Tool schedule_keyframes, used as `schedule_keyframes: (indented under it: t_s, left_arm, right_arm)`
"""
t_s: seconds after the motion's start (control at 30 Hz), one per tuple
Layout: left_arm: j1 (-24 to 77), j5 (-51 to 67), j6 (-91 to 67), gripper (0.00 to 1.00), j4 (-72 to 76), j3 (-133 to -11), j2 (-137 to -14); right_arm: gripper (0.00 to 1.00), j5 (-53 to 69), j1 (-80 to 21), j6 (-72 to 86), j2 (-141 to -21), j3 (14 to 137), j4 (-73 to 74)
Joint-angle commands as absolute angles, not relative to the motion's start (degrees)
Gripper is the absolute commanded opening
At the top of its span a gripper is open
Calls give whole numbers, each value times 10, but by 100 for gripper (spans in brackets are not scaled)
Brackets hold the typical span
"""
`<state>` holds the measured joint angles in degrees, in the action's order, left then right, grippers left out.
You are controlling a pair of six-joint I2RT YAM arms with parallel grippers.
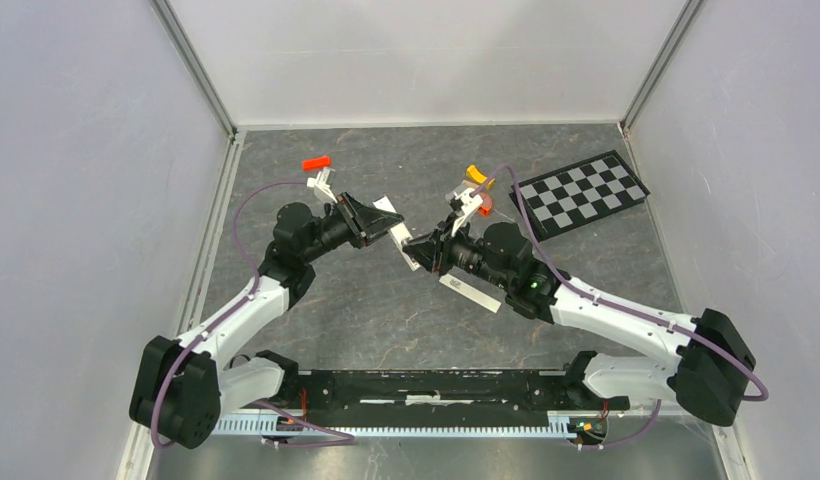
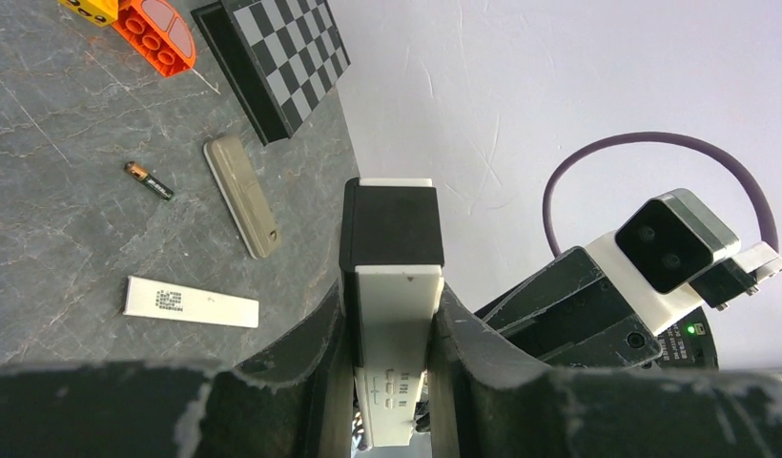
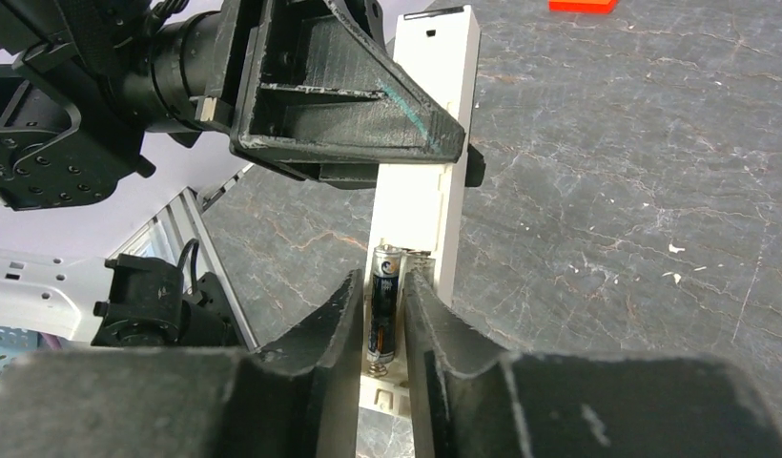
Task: Load the batteries into the remote control
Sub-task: Load the battery into the remote control.
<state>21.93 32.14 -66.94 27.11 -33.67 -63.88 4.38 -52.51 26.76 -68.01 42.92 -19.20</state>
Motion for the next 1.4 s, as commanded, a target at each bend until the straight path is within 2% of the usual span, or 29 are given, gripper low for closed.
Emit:
schedule_keyframes:
  t_s: [0.0, 0.27, 0.47, 0.53, 0.63, 0.83, 1.37]
  left_arm:
    - [220, 338, -684, 2, 307, -373, -632]
    - [220, 331, -653, 2, 299, -377, -628]
    - [220, 305, -608, 2, 320, -373, -614]
    - [220, 296, -609, 2, 340, -369, -610]
    - [219, 290, -621, 2, 384, -359, -609]
    - [220, 277, -669, 2, 467, -338, -614]
    - [220, 276, -684, 2, 464, -346, -604]
  right_arm:
    - [29, 44, -527, 268, -655, 438, -167]
    - [51, 34, -527, 294, -617, 452, -151]
    - [86, -27, -520, 374, -572, 453, -113]
    - [98, -80, -513, 447, -558, 463, -33]
    - [98, -90, -511, 518, -534, 436, -41]
    - [98, -75, -511, 615, -518, 378, -154]
    - [98, -13, -511, 689, -644, 427, -290]
